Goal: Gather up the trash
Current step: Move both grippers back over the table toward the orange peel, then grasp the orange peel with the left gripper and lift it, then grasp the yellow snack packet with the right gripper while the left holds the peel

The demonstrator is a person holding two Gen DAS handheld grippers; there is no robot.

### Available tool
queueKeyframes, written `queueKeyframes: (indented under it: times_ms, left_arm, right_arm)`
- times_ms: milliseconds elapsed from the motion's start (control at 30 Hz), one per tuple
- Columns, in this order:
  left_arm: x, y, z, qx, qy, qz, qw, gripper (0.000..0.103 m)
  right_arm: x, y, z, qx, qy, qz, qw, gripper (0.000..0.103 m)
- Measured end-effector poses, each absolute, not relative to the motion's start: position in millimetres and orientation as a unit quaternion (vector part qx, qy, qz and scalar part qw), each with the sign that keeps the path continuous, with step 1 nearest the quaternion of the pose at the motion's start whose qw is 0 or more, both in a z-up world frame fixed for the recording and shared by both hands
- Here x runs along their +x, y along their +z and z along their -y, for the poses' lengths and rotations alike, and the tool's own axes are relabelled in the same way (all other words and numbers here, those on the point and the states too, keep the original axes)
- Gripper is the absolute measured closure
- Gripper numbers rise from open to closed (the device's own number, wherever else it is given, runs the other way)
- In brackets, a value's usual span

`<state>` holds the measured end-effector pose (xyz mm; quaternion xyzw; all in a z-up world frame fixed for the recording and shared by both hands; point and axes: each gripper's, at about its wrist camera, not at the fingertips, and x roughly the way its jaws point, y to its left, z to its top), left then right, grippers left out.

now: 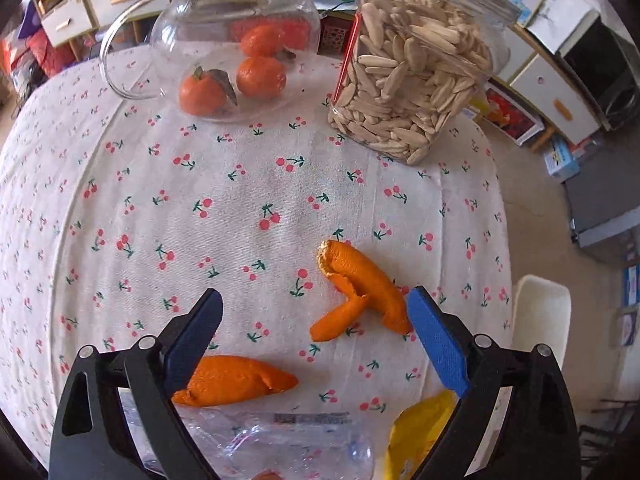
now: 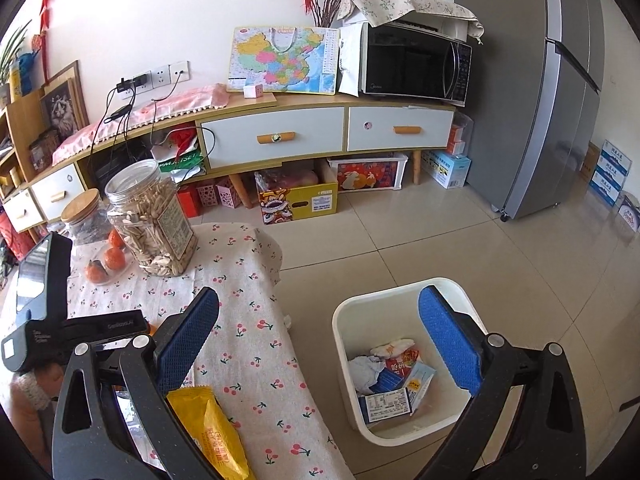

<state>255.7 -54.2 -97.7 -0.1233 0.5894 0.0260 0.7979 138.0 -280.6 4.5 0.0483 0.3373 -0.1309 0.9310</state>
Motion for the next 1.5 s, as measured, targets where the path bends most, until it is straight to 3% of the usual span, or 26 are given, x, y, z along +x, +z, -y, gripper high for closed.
queueKeyframes:
  times_ms: [233, 300, 367, 733, 1200, 1300, 1367, 1433, 1500]
  left_arm:
    - [264, -113, 79, -0.099, 0.04, -0.586, 0.803, 0.044]
    - [261, -109, 81, -0.08, 0.018, -0.584, 0.808, 0.067]
    - [256, -104, 73, -0.074, 0.004, -0.582, 0.81, 0.077]
    - [169, -37, -10, -0.072, -0.025, -0.508, 0.858, 0.079]
    - [127, -39, -35, -0.081, -0.045, -0.469, 0.878, 0.079]
    - [130, -40, -37, -0.084, -0.047, -0.465, 0.88, 0.079]
    - [132, -42, -40, -0.091, -0.047, -0.466, 0.879, 0.079]
    - [133, -44, -41, -0.093, -0.045, -0.468, 0.878, 0.079]
    - [134, -46, -41, -0.095, -0.043, -0.47, 0.877, 0.079]
  right_arm:
    - [143, -2, 286, 0.051, -0.131, -0.351, 0.926, 0.007]
    - [146, -4, 285, 0.054, -0.125, -0.358, 0.924, 0.007]
    - [147, -6, 282, 0.054, -0.113, -0.364, 0.923, 0.007]
    - [155, -42, 224, 0.021, -0.003, -0.453, 0.891, 0.007]
    - [148, -121, 177, -0.065, 0.064, -0.583, 0.808, 0.007]
    - [149, -126, 177, -0.051, 0.074, -0.586, 0.805, 0.018]
    - [148, -122, 177, -0.055, 0.071, -0.576, 0.812, 0.031]
    - [148, -115, 178, -0.06, 0.068, -0.563, 0.821, 0.058]
    - [148, -108, 180, -0.053, 0.081, -0.554, 0.827, 0.071]
